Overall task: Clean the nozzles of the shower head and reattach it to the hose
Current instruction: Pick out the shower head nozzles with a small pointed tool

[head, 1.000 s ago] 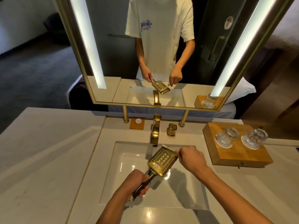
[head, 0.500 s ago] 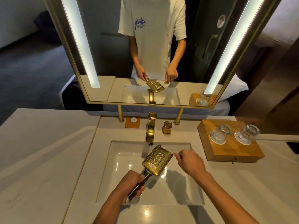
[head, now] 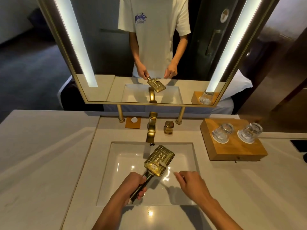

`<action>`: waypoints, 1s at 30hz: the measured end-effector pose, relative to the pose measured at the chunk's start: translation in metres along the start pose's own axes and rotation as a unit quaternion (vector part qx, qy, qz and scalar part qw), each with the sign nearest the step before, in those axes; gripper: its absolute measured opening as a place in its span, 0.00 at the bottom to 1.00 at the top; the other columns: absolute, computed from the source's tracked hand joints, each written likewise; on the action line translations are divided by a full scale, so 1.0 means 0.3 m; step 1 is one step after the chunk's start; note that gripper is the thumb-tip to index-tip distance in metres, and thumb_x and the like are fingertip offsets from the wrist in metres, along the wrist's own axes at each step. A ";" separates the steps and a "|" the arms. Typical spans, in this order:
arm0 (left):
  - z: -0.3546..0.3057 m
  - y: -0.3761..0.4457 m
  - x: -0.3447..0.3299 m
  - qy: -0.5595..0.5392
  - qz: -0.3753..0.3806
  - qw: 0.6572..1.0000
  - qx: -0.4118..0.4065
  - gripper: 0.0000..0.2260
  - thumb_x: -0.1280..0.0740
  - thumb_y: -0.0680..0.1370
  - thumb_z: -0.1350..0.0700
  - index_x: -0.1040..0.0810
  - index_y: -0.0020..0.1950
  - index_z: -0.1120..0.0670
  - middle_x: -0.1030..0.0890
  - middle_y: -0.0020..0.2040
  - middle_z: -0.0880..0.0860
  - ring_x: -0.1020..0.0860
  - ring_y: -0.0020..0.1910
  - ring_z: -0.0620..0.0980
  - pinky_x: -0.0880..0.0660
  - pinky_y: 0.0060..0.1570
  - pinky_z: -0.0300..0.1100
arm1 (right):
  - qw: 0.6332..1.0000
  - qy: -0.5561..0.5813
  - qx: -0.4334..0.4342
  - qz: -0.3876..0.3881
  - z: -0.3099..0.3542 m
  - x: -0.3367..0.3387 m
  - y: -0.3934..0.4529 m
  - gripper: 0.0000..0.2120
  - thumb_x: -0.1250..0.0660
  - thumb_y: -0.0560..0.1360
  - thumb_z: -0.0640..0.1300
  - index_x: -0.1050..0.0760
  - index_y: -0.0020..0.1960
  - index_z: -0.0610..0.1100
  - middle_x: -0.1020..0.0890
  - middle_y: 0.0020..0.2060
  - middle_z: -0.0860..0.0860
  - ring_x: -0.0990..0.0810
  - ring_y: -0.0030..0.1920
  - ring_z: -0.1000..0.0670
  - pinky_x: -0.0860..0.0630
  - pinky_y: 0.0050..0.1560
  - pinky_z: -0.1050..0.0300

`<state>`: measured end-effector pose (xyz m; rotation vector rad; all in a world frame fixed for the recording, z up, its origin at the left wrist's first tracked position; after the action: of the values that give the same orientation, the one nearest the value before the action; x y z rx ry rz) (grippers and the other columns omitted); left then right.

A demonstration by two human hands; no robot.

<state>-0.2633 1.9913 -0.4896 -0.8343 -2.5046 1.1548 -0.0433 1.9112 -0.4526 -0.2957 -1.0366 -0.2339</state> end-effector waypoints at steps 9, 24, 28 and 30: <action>-0.003 -0.009 -0.033 -0.002 0.015 1.000 0.001 0.09 0.43 0.81 0.61 0.24 0.50 0.64 0.22 0.32 0.57 0.28 0.25 0.51 0.30 0.26 0.41 | 0.994 0.023 -0.085 -0.062 -0.096 0.098 0.073 0.24 0.44 0.81 0.59 0.25 0.34 0.45 0.21 0.29 0.49 0.22 0.31 0.47 0.27 0.33 0.50; 0.015 -0.002 -0.072 -0.015 0.033 0.999 -0.001 0.08 0.43 0.80 0.62 0.26 0.49 0.63 0.23 0.32 0.57 0.28 0.24 0.51 0.31 0.24 0.40 | 0.990 -0.012 -0.130 -0.055 -0.135 0.115 0.098 0.23 0.43 0.80 0.59 0.25 0.34 0.46 0.20 0.32 0.49 0.22 0.35 0.45 0.31 0.32 0.55; 0.011 0.001 -0.069 0.001 0.018 1.000 -0.004 0.09 0.42 0.80 0.62 0.25 0.48 0.64 0.23 0.32 0.58 0.28 0.24 0.51 0.31 0.25 0.41 | 0.991 -0.018 -0.134 -0.021 -0.121 0.103 0.134 0.23 0.43 0.80 0.58 0.29 0.31 0.48 0.21 0.34 0.47 0.22 0.36 0.44 0.29 0.34 0.55; 0.018 0.004 -0.061 0.006 0.010 1.000 0.001 0.09 0.42 0.80 0.62 0.24 0.48 0.64 0.22 0.32 0.58 0.28 0.24 0.51 0.31 0.25 0.41 | 0.993 -0.025 -0.118 0.006 -0.093 0.076 0.136 0.23 0.42 0.80 0.58 0.27 0.32 0.47 0.21 0.32 0.49 0.22 0.35 0.45 0.27 0.34 0.53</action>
<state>-0.2506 1.9779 -0.4940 -0.8663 -2.4908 1.1538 0.0037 1.9384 -0.4514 -0.5226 -1.0578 -0.3409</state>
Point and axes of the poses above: each hand's wrist, its own y-axis towards the middle knuckle, its own x-axis out of the back of the hand, z = x × y, the point moved 8 cm from there along y, towards the middle knuckle
